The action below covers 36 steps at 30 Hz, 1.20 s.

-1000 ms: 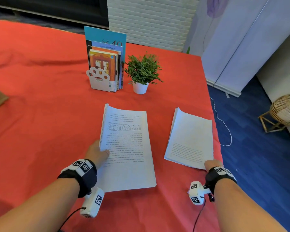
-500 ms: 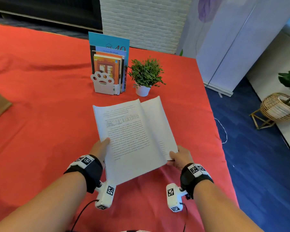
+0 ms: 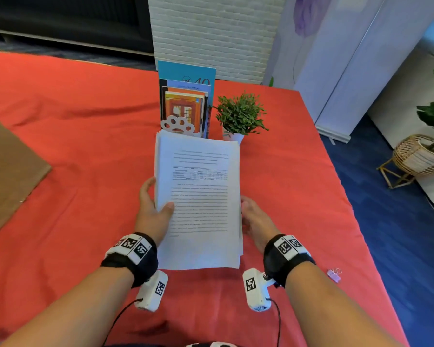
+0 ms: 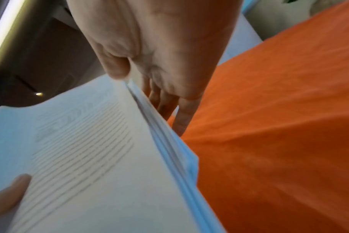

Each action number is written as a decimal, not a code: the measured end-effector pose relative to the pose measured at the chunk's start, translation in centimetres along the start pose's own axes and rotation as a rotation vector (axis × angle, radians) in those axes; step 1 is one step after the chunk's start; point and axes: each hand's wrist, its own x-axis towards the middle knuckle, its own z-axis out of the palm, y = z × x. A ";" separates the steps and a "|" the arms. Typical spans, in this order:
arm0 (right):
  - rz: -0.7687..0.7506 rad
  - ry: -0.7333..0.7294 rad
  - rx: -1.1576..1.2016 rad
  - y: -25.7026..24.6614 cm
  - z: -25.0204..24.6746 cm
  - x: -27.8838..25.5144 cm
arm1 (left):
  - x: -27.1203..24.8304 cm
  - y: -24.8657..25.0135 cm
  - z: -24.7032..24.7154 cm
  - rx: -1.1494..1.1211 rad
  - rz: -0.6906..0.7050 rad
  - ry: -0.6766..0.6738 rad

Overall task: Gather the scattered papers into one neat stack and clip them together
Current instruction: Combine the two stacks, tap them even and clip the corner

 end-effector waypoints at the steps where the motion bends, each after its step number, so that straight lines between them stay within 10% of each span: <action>1: -0.054 0.033 -0.025 -0.6 0.7 0.3 | 0.0 0.0 -0.3 -0.019 0.017 -0.016; 6: -0.224 0.263 -0.010 -2.3 3.6 0.1 | 0.5 -0.7 -1.8 -0.103 0.042 -0.026; 19: -0.420 0.331 0.071 -3.1 5.5 -2.2 | 0.1 -0.1 -3.2 -0.109 0.179 -0.137; 28: -0.877 0.360 -0.584 -6.6 5.3 -2.1 | 1.1 1.3 -2.4 -0.221 0.242 -0.082; 36: -0.391 0.370 0.222 -4.5 6.1 -1.9 | 1.7 -0.1 -2.4 -0.158 0.105 -0.165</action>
